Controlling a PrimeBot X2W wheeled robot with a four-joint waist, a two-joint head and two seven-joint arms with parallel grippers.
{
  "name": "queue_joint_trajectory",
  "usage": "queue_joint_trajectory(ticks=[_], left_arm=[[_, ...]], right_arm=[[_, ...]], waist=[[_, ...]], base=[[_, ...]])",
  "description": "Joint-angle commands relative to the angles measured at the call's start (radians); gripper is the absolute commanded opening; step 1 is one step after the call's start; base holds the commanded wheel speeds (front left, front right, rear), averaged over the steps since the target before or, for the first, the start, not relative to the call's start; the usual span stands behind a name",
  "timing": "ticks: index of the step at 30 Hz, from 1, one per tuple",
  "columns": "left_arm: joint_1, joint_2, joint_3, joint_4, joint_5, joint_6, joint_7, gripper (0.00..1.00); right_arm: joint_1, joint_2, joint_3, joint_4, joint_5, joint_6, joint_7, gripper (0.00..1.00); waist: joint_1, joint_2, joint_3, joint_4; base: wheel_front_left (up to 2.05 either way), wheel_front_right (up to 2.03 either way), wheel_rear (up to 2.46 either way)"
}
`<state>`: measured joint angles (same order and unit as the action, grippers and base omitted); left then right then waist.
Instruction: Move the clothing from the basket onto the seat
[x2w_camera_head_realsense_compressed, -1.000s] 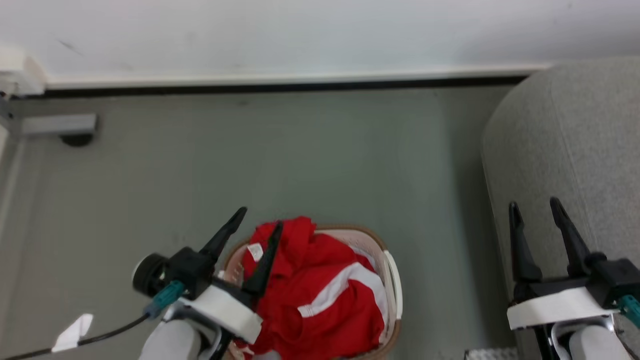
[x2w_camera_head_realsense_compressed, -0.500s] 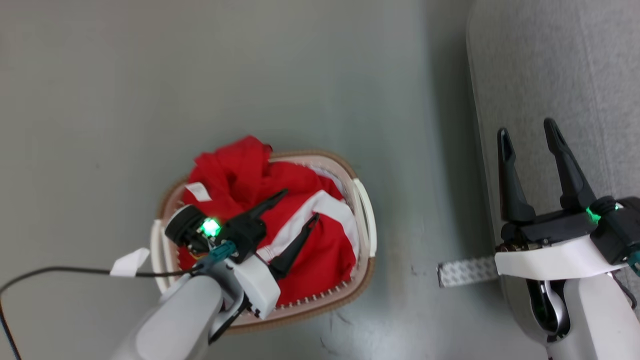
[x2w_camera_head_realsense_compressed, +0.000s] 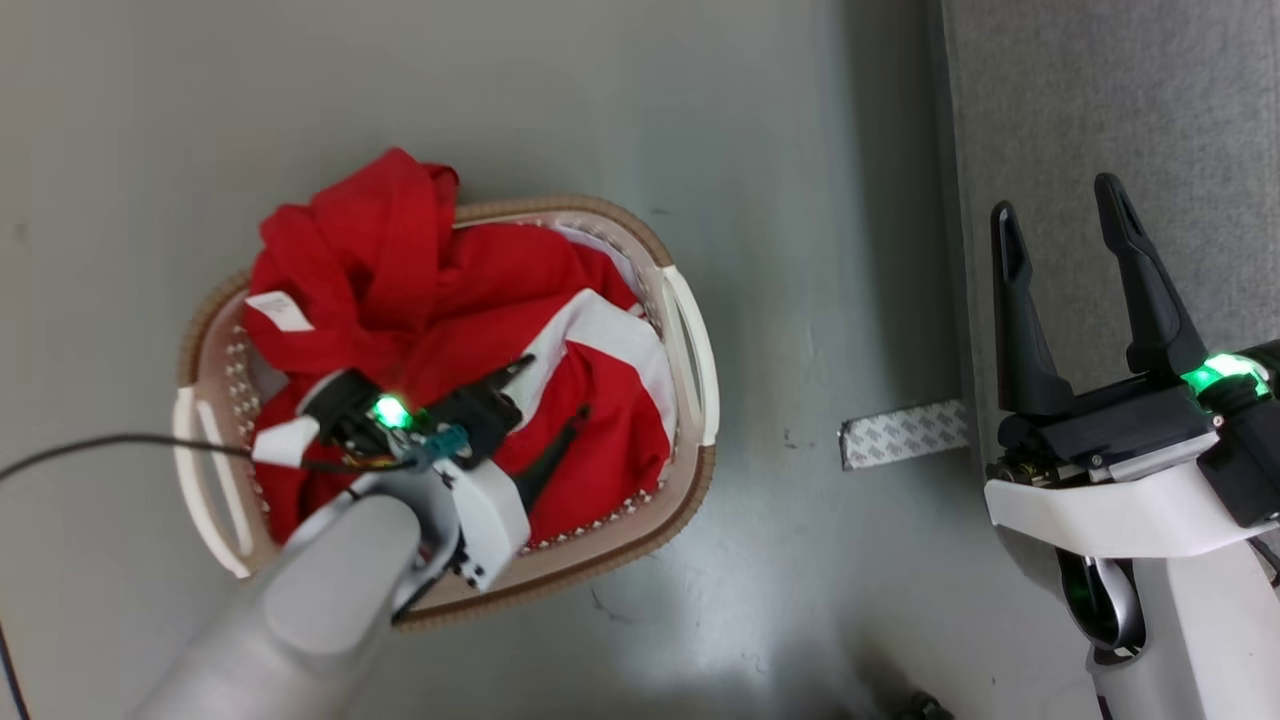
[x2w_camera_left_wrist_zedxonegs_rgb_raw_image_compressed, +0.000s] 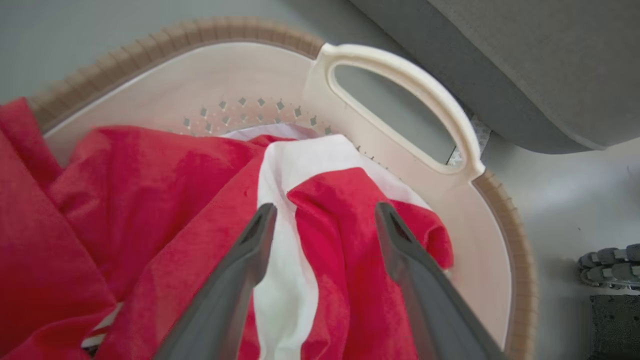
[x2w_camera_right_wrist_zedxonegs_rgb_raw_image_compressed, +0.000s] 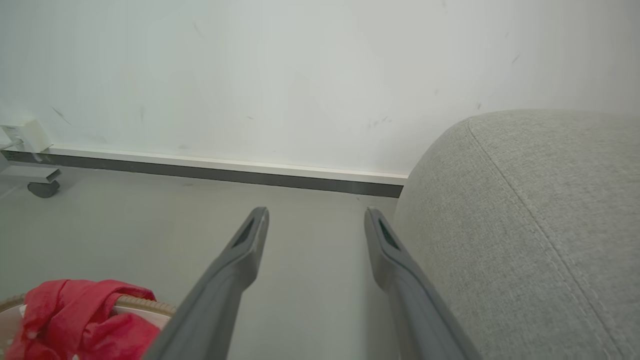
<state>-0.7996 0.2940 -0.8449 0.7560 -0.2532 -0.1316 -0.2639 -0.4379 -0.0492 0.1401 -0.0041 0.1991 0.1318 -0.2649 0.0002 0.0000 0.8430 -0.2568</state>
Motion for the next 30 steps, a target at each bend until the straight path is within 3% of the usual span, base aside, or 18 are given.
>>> queue_joint_trajectory(ticks=[1, 7, 14, 15, 16, 23, 30], left_arm=[[-0.020, 0.005, 0.001, 0.015, 0.003, 0.002, -0.001, 1.00], [-0.100, -0.020, 0.012, 0.154, 0.030, 0.025, -0.001, 1.00], [-0.129, -0.051, 0.005, 0.240, 0.024, 0.012, -0.001, 0.99], [-0.130, -0.054, 0.004, 0.245, 0.024, 0.011, -0.001, 0.47], [-0.130, -0.056, 0.004, 0.248, 0.024, 0.011, -0.001, 0.02], [-0.084, -0.089, 0.004, 0.210, 0.000, 0.003, -0.001, 0.00], [-0.003, -0.098, 0.018, 0.097, -0.056, 0.002, -0.001, 0.00]], right_arm=[[0.001, -0.002, 0.001, -0.010, 0.010, -0.002, 0.001, 1.00], [0.041, -0.002, -0.012, -0.060, 0.007, -0.002, 0.001, 1.00], [0.105, -0.002, -0.027, -0.092, -0.011, -0.002, 0.001, 1.00], [0.113, -0.002, -0.028, -0.096, -0.010, -0.002, 0.001, 1.00], [0.120, -0.002, -0.028, -0.099, -0.008, -0.002, 0.001, 1.00], [0.147, -0.002, -0.055, -0.088, -0.012, -0.002, 0.001, 1.00], [0.140, -0.003, -0.065, -0.033, -0.019, -0.002, 0.001, 1.00]], waist=[[-0.0002, 0.0000, 0.026, -0.013], [-0.0002, 0.0000, 0.074, -0.019], [-0.0002, 0.0000, 0.085, 0.022], [-0.0002, 0.0000, 0.084, 0.025], [-0.0002, 0.0000, 0.082, 0.026], [-0.0002, 0.0000, 0.024, 0.064], [-0.0002, 0.0000, -0.105, 0.116]], base=[[0.00, 0.00, 0.00], [0.03, 0.03, 0.03], [0.12, 0.12, 0.12], [0.02, 0.02, 0.02], [0.00, 0.00, 0.00], [0.00, 0.00, 0.00], [0.00, 0.00, 0.00]])
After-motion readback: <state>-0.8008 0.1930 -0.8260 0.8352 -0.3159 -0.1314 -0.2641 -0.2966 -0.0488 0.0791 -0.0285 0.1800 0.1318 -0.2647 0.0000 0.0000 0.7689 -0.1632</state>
